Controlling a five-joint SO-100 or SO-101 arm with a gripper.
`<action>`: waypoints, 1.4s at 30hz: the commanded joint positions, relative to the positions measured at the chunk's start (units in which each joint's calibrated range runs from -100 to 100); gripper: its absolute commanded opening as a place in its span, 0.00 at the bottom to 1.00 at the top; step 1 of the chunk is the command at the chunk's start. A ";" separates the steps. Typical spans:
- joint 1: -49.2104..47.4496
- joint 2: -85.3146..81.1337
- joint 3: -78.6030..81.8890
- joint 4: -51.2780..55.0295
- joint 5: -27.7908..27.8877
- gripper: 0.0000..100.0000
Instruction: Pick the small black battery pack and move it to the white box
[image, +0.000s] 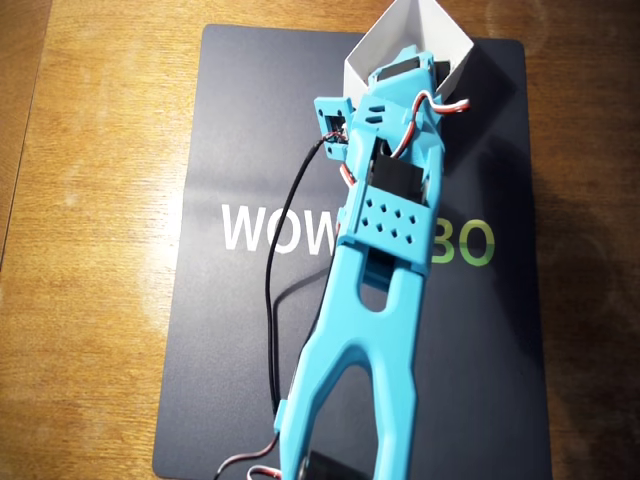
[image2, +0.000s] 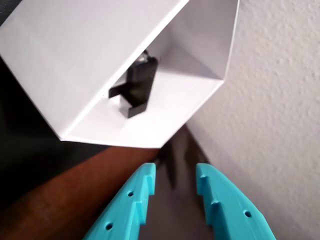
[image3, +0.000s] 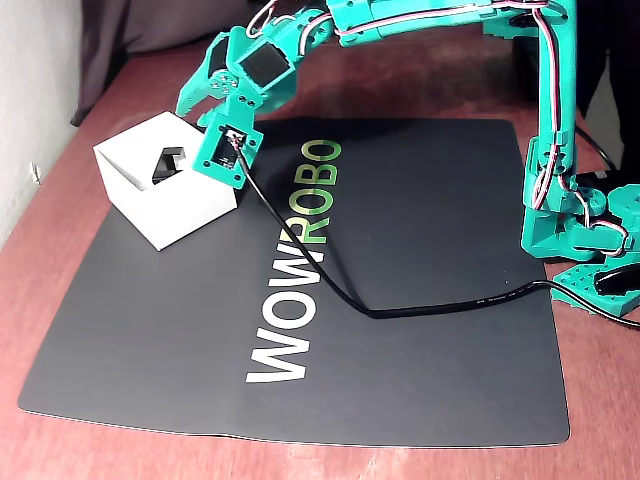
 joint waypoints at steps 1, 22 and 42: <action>-0.71 -5.68 -0.27 5.75 -1.97 0.09; -15.72 -43.91 29.21 34.24 -16.85 0.09; -20.30 -77.84 57.69 44.93 -16.85 0.05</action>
